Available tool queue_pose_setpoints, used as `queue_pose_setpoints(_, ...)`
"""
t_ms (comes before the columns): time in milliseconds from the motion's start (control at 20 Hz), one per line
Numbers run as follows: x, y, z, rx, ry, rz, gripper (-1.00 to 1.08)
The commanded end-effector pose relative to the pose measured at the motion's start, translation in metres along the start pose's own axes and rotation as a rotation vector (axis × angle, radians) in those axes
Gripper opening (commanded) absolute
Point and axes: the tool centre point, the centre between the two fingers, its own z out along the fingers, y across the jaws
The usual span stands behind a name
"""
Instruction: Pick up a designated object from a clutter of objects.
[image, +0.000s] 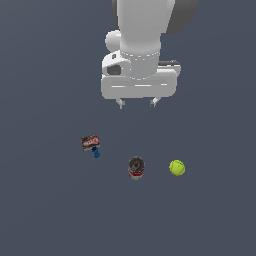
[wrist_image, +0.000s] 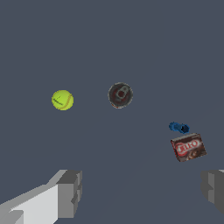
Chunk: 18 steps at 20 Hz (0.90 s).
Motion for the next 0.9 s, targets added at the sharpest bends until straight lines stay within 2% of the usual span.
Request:
queue_pose_setpoints(0, 0.000, 0.000, 0.000, 0.000, 0.000, 0.000, 1.00)
queue_pose_setpoints(450, 0.011, -0.006, -0.016, -0.004, 0.035, -0.038, 1.00)
queue_pose_setpoints(850, 0.012, 0.001, -0.006, 0.001, 0.032, 0.002, 1.00)
